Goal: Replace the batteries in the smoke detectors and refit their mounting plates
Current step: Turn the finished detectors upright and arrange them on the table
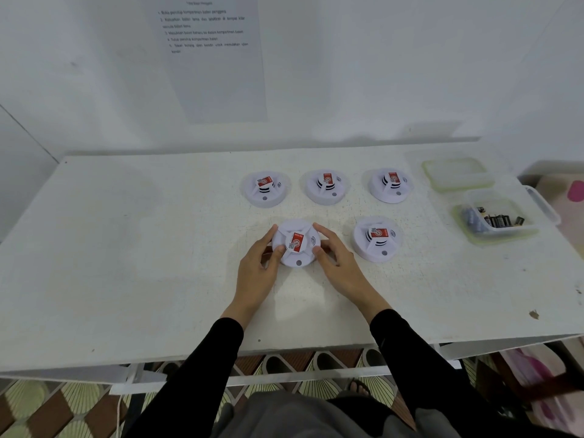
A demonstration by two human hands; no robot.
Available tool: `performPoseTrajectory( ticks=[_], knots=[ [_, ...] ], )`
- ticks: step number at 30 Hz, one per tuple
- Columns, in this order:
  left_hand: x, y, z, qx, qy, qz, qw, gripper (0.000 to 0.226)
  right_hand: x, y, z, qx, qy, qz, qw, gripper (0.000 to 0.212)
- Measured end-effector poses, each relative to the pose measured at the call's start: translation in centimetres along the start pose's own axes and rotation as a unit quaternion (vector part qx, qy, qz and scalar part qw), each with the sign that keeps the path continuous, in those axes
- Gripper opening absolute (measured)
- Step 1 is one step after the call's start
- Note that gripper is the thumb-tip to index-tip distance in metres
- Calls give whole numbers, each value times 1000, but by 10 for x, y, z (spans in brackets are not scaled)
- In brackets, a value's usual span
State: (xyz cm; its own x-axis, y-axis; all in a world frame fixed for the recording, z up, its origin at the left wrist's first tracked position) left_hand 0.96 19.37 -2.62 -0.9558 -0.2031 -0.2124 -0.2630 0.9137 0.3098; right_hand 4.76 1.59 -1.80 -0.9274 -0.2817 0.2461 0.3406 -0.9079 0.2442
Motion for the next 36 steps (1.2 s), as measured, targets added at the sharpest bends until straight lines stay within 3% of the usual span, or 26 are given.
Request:
performPoseTrajectory(
  ticks=[36],
  knots=[
    [0,-1,0,-18,3,8,1000,49,-2,0,-3,14,3,1,1000,43]
  ],
)
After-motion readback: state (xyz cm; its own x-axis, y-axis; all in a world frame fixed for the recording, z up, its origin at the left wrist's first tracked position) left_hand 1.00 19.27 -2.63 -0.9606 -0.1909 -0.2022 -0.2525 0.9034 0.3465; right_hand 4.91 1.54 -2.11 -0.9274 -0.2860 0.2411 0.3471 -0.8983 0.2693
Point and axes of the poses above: each hand's wrist, its own x-axis away from the middle knuckle, its own y-axis out of the back of the hand, z = x × y, the point moved 7 cm from there along -x, towards the middle knuckle, and after that the axes turned 10 degrees about -y, right-handed, at the moved point
